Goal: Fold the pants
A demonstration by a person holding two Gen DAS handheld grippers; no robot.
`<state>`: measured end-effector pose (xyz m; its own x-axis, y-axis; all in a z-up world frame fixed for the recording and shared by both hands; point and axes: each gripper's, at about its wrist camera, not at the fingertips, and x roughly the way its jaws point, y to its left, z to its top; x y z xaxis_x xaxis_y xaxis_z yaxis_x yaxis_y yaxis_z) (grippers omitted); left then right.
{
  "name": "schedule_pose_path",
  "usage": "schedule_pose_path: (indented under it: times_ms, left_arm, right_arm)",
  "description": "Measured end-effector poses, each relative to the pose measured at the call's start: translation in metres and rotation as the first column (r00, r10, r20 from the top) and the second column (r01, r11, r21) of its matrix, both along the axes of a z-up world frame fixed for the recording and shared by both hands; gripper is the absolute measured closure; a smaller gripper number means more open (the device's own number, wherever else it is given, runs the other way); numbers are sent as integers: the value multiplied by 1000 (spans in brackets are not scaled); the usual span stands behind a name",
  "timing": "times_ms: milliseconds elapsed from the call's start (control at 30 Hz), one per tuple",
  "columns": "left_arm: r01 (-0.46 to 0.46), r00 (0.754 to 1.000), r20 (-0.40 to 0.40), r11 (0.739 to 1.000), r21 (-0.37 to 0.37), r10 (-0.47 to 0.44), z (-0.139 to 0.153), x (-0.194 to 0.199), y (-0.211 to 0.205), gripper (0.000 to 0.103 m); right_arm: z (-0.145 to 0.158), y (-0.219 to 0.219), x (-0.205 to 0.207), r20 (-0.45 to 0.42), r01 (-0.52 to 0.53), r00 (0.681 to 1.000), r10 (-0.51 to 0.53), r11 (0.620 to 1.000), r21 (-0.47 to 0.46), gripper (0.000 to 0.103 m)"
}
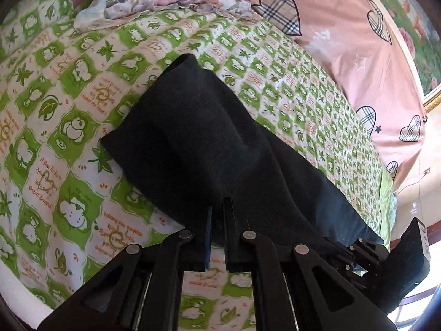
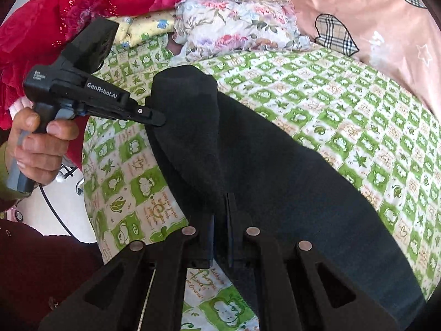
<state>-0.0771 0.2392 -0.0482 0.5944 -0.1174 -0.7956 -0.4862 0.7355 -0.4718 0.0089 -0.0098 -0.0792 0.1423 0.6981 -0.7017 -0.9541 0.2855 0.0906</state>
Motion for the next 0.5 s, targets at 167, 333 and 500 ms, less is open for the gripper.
schedule_pose_path:
  times_ms: [167,333,500]
  left_arm:
    - [2,1000,7,1000,-1,-2,-4,-6,6,97]
    - [0,1000,1,1000,-4,0,-5,-15,10,96]
    - [-51,998,-28,997,57,53,5,-29,19,78]
  right_arm:
    - [-5,5,-7,-9,-5,1000,5,1000,-28,92]
    - [-6,4,-6,-33,-4,999,3,999,-32,87]
    - [6,-8,-3,-137,-37,989,46,997,67,53]
